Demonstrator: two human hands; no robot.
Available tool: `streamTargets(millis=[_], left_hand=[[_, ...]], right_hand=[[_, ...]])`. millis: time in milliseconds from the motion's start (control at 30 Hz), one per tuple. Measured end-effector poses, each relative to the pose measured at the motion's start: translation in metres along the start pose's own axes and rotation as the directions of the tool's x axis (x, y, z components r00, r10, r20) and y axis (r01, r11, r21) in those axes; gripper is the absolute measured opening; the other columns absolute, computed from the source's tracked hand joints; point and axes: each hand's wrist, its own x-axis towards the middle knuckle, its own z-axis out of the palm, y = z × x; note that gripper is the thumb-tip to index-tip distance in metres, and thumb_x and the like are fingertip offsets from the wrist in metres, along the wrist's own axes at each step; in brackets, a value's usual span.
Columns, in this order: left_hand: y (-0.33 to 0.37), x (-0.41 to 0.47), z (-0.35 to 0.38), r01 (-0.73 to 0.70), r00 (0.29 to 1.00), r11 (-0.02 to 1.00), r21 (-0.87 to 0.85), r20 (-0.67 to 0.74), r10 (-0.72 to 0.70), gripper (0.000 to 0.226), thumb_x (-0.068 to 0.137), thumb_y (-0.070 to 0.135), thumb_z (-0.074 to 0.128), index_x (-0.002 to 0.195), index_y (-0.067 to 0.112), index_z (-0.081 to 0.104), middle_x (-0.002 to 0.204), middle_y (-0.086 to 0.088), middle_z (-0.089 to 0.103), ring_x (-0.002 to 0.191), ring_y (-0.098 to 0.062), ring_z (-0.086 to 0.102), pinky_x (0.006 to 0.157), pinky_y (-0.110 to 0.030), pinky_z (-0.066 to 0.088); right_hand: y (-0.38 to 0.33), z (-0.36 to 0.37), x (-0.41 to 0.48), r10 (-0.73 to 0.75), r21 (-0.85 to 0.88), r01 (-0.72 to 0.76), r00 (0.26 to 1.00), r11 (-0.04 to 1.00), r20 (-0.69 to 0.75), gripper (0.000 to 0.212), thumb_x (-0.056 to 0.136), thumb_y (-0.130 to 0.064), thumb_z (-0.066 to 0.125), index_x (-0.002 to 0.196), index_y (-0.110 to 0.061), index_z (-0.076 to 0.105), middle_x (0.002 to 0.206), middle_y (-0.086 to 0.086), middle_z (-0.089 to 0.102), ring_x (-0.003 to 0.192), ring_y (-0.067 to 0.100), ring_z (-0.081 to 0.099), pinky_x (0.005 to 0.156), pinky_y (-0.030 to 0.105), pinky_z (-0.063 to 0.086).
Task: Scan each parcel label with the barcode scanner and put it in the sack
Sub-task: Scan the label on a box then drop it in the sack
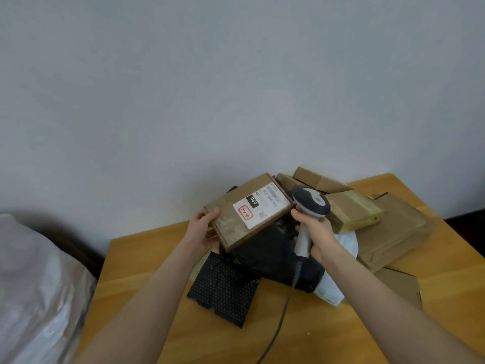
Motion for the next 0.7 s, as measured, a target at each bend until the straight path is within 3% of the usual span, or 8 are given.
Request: streamTargets(millis=[100,267,333,433,533,700], left_hand=[[-0.010,-0.023,0.013,0.031,0.994,0.992,-0.122,0.107,-0.018,0.055,0.086,0.010,0.067,0.134,0.022,0.042,0.124,-0.015,0.056,0.098,-0.033,0.064,0.070,-0.046,0.058],[-0.015,-0.058,0.021,0.004,0.939,0.994,0.110,0.342,-0.041,0.064,0.077,0.007,0.074,0.129,0.029,0.043,0.125,-0.010,0.053,0.112,-0.033,0.059,0.094,-0.051,0.051],[-0.009,-0.065,0.018,-0.050,0.933,0.975,0.215,0.358,-0.031,0.058,0.077,0.012,0.075,0.126,0.026,0.046,0.124,-0.007,0.055,0.112,-0.028,0.059,0.095,-0.047,0.052],[0.003,-0.074,0.020,-0.107,0.945,0.932,0.347,0.327,-0.013,0.044,0.085,0.036,0.068,0.122,0.020,0.050,0.120,-0.005,0.058,0.111,-0.021,0.057,0.092,-0.041,0.054],[0.007,-0.078,0.024,-0.130,0.964,0.924,0.359,0.264,0.033,0.053,0.086,0.049,0.061,0.127,0.017,0.051,0.118,-0.004,0.058,0.108,-0.019,0.057,0.087,-0.038,0.056],[-0.006,-0.082,0.015,-0.116,0.901,0.921,0.372,0.429,-0.060,0.054,0.090,0.024,0.065,0.135,0.036,0.039,0.127,-0.006,0.056,0.111,-0.027,0.060,0.089,-0.040,0.055]], right_hand=[[0.007,0.013,-0.017,-0.047,0.024,0.047,0.999,0.999,0.009,0.027,0.082,-0.007,0.074,0.106,-0.013,0.061,0.096,0.004,0.066,0.089,0.019,0.062,0.080,0.036,0.052],[0.015,0.022,-0.028,-0.138,-0.075,0.135,0.990,0.988,-0.030,0.044,0.079,-0.001,0.075,0.120,-0.005,0.059,0.113,0.008,0.066,0.106,0.024,0.061,0.092,0.039,0.050],[0.017,0.015,-0.032,-0.157,-0.145,0.151,0.987,0.978,-0.036,0.042,0.079,0.003,0.073,0.117,-0.005,0.059,0.114,0.010,0.065,0.107,0.026,0.060,0.091,0.039,0.050],[0.022,0.008,-0.040,-0.174,-0.181,0.175,0.985,0.968,0.016,0.037,0.079,0.008,0.071,0.110,-0.008,0.058,0.111,0.011,0.065,0.103,0.025,0.059,0.087,0.037,0.050],[0.023,0.005,-0.049,-0.183,-0.181,0.187,0.982,0.965,0.038,0.037,0.081,0.008,0.069,0.111,-0.010,0.056,0.103,0.005,0.060,0.097,0.019,0.055,0.084,0.032,0.046],[0.017,-0.001,-0.050,-0.196,-0.163,0.196,0.980,0.967,0.016,0.041,0.080,0.004,0.072,0.117,-0.005,0.058,0.112,0.009,0.065,0.096,0.021,0.059,0.079,0.031,0.047]])
